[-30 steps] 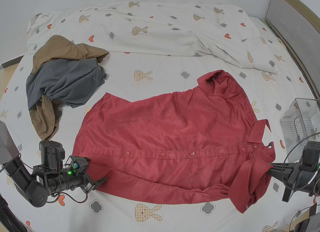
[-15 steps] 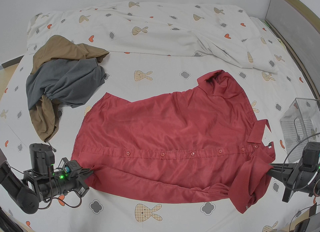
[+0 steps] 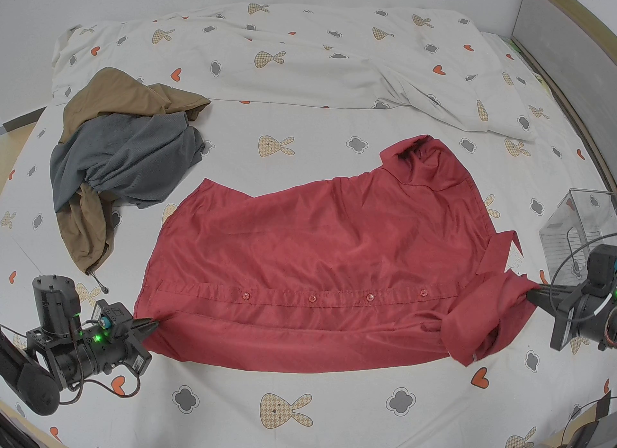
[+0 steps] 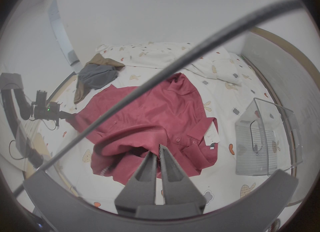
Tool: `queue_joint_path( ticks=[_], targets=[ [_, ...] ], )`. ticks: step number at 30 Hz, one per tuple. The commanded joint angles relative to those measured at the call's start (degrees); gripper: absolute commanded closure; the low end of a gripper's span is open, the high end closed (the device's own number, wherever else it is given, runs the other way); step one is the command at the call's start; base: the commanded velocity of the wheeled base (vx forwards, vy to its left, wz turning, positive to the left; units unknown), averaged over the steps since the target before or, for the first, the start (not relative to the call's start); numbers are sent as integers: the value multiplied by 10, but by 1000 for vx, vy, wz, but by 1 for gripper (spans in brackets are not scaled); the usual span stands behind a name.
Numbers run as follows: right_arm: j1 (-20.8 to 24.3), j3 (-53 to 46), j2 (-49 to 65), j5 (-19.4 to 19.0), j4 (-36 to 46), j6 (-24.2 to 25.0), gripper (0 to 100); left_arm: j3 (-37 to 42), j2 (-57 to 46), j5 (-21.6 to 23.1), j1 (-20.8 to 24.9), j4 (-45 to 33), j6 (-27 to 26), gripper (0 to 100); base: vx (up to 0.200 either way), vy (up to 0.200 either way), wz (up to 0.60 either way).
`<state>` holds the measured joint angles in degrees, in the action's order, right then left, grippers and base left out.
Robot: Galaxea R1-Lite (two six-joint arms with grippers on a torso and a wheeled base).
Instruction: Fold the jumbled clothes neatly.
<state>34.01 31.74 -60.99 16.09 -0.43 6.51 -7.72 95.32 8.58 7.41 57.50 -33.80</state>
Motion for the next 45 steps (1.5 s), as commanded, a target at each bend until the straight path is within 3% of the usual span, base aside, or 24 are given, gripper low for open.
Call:
queue_joint_path(
  ticks=[1, 15, 27, 32, 35, 45],
  targets=[
    [-34, 34, -49, -1, -2, 0, 100, -27, 43, -1, -16, 2, 0, 100, 0, 0, 0],
    [-69, 101, -171, 3, -70, 0, 100, -102, 82, -5, 9, 0, 1, 100, 0, 0, 0],
    [-87, 137, -180, 5, -67, -1, 100, -144, 131, -17, 13, -3, 3, 100, 0, 0, 0],
    [-89, 134, -180, 25, -63, -3, 100, -152, 141, -24, 13, -5, 4, 100, 0, 0, 0],
    [-89, 133, -190, 63, -63, -5, 100, -161, 149, -25, 13, -5, 6, 100, 0, 0, 0],
    [-78, 135, -235, 68, -64, -4, 100, -172, 163, -37, 29, -5, 8, 100, 0, 0, 0]
  ],
)
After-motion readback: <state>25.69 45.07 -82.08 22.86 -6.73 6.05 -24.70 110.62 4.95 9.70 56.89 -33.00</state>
